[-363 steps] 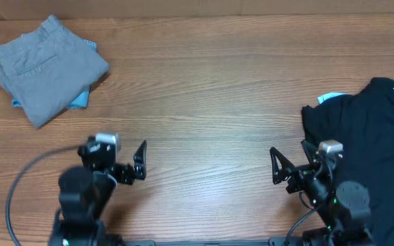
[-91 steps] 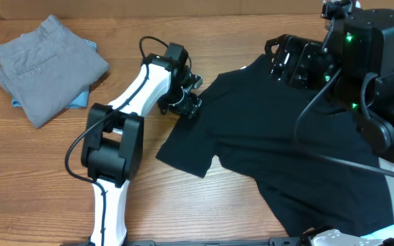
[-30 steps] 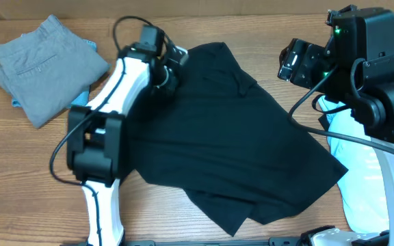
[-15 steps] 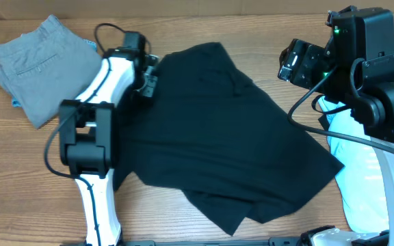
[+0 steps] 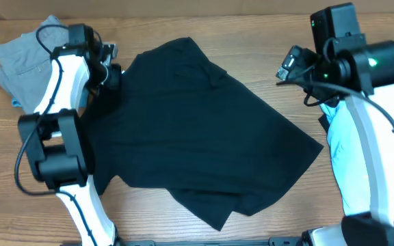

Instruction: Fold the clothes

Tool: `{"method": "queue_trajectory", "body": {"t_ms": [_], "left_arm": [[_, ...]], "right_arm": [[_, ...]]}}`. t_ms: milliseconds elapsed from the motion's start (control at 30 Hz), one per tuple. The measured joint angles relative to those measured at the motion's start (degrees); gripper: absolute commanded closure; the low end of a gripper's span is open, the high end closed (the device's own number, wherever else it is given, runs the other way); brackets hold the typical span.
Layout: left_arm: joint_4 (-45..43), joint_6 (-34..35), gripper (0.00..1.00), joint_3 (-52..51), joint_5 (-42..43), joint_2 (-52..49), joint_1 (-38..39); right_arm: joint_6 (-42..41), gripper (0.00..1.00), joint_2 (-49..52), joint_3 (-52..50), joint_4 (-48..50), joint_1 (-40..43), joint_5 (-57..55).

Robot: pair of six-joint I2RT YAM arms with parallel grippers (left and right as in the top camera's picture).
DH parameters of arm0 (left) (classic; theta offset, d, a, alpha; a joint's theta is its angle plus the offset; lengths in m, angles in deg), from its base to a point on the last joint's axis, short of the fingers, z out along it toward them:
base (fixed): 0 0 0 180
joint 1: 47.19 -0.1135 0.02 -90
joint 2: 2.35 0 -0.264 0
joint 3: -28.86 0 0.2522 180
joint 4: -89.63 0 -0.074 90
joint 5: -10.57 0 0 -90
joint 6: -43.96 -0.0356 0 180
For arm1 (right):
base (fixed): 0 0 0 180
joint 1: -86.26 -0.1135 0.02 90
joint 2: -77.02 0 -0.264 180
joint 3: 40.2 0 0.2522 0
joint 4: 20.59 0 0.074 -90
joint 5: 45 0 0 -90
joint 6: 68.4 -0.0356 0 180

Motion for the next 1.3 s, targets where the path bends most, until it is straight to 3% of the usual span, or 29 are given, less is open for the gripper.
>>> {"method": "queue_trajectory", "body": {"t_ms": [233, 367, 600, 900, 1033, 1133, 1233, 1300], "left_arm": [[0.9, 0.0, 0.50, 1.5, 3.0, 13.0, 1.3], [3.3, 0.0, 0.47, 1.8, 4.7, 17.6, 1.3], [7.9, 0.0, 0.47, 1.8, 6.1, 18.5, 1.3], [7.8, 0.0, 0.41, 1.8, 7.3, 18.5, 1.6], [7.8, 0.0, 0.35, 1.8, 7.3, 18.5, 2.3], [7.8, 0.0, 0.34, 1.8, 7.3, 18.5, 3.1], [8.1, 0.0, 0.34, 1.8, 7.5, 18.5, 3.5], [8.4, 0.0, 0.34, 1.8, 7.6, 18.5, 3.8]], "right_arm": [[-1.7, 0.14, 5.5, -15.3, 2.8, 5.5, 2.1], [-2.1, 0.16, 8.5, -28.3, 11.0, 9.3, 3.4], [-1.9, 0.32, 9.9, -46.1, 25.3, 21.9, 10.9], [-1.7, 0.32, 7.6, -55.1, 34.4, 26.2, 16.3], [-2.6, 0.47, 6.0, -56.6, 45.1, 26.2, 18.7], [-3.0, 0.66, 7.1, -57.2, 57.2, 25.9, 21.6], [-3.8, 0.71, 8.8, -58.1, 66.4, 25.7, 23.5], [-4.3, 0.89, 9.3, -58.5, 71.9, 25.7, 24.6]]}}
